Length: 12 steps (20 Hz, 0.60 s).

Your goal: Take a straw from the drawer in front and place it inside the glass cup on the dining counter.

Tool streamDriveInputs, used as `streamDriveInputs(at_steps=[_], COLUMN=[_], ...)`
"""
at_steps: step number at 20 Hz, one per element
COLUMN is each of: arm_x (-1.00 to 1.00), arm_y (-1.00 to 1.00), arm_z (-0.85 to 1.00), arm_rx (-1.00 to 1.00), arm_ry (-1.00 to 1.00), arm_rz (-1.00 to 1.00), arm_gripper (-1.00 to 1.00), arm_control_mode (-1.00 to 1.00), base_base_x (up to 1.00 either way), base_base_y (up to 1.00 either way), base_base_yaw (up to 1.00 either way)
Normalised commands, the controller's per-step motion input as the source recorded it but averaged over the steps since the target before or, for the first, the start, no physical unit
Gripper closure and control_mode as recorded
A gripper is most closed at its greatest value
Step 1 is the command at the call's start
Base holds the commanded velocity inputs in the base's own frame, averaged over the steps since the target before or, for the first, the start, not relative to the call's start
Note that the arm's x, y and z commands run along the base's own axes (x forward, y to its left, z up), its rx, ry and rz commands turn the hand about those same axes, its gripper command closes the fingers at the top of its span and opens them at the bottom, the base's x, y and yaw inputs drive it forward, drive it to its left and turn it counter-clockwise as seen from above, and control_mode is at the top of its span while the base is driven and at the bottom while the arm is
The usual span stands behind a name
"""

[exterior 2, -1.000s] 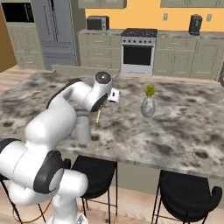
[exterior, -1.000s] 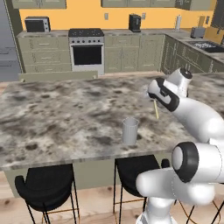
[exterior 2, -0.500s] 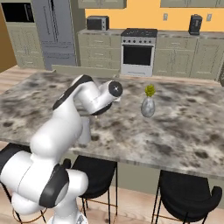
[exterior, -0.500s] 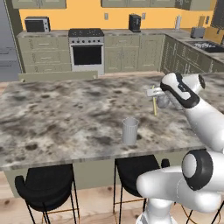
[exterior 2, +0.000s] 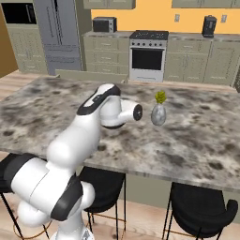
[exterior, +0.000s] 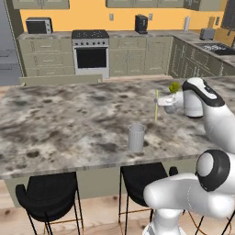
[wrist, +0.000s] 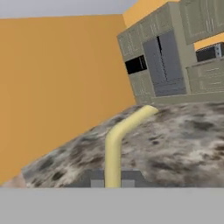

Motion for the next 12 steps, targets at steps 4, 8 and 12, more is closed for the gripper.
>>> streamDriveInputs(at_steps=[4, 8, 12], arm_x=[0.00, 0.00, 0.00], arm_y=[0.28, 0.30, 0.28], arm_z=[0.14, 0.10, 0.02], arm_rx=[0.03, 0.00, 0.00], arm_ry=[-0.14, -0.14, -0.06], arm_rz=[0.17, 0.15, 0.11], arm_gripper=[1.00, 1.00, 1.00], arm_control_mode=[-1.00, -1.00, -1.00], base_base_x=[0.00, 0.00, 0.00], base_base_y=[0.00, 0.00, 0.00], base_base_yaw=[0.00, 0.00, 0.00])
